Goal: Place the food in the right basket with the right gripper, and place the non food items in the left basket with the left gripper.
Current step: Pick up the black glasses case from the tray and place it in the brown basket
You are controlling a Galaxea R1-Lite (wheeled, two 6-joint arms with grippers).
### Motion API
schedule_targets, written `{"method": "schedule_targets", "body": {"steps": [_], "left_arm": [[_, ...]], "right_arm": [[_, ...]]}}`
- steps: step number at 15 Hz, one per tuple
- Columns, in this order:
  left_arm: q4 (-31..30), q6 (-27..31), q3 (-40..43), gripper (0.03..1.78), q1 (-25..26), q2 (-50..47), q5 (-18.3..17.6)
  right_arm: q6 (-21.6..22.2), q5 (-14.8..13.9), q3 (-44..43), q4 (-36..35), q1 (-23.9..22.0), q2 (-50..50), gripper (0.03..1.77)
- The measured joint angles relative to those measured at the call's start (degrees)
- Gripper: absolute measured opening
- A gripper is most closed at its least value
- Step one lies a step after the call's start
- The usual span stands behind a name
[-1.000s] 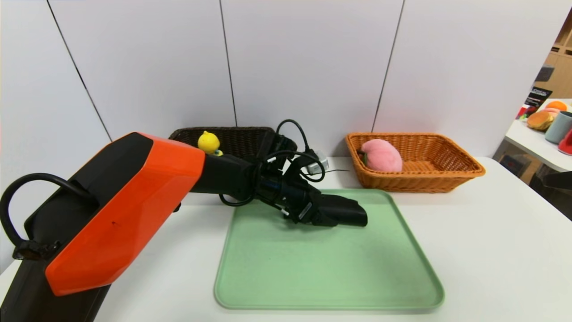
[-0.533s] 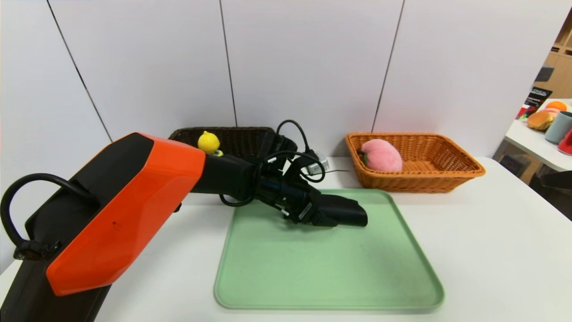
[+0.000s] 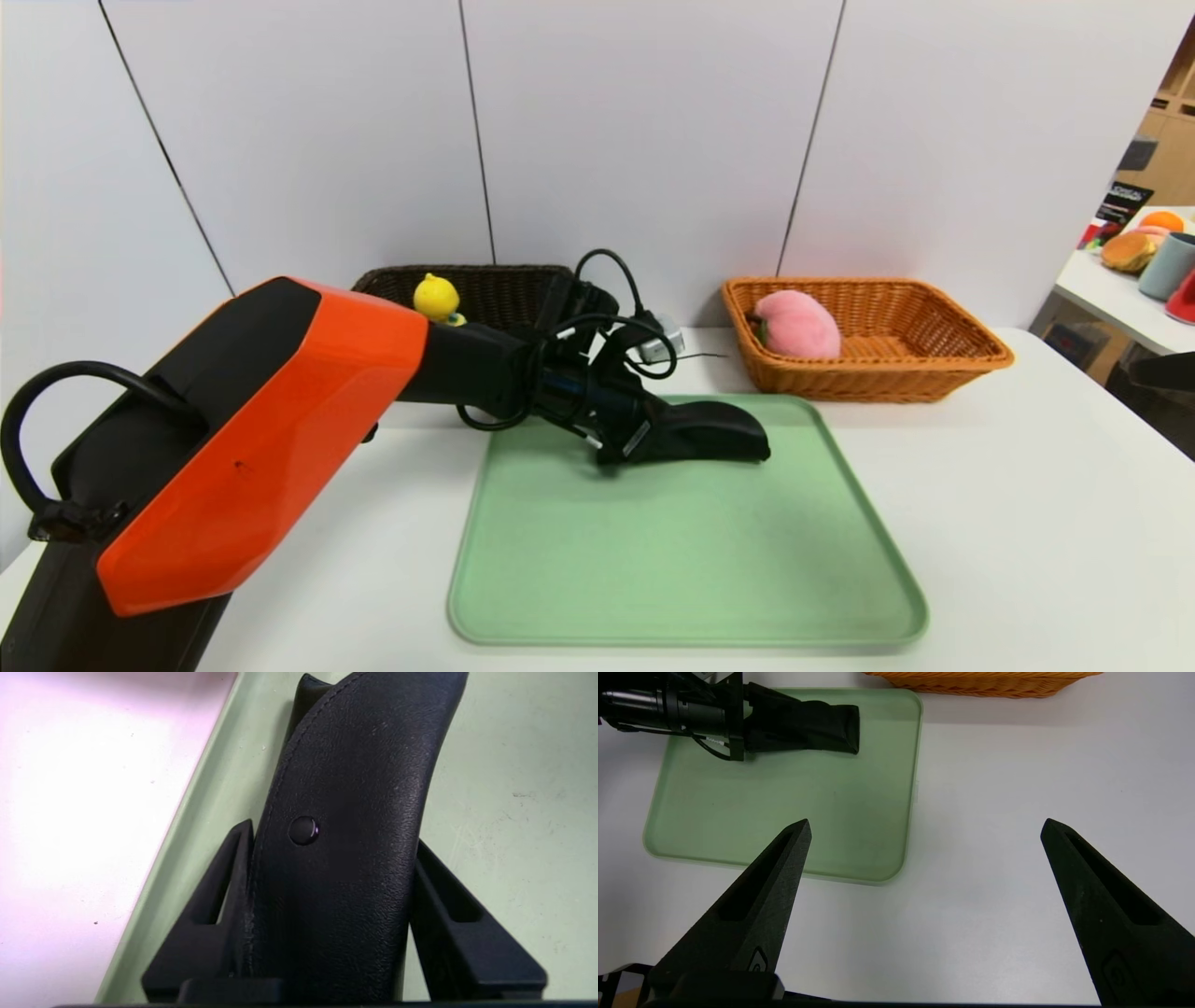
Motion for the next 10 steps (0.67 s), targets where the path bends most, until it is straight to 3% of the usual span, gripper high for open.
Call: {"method": "schedule_targets", "body": {"steps": [3,8,10], "left_arm": [[0.0,-0.02,0.11,0.81,-0.02,-0.06,-0.04],[0.4,-0.16,0.52,0.78,-0.1,-1.21,0.05],[0.61,-0.33,1.29,0.64,-0.32,-2.51,-0.04]], "right_arm": [[0.0,0.0,-0.16,-0.01,0.0,0.0,1.7],[0.11,0.0,-0.16,0.02,0.0,-0.05,1.7],[0.09,-0.05,-0.05,0.05,0.02,-0.09,1.7]]}}
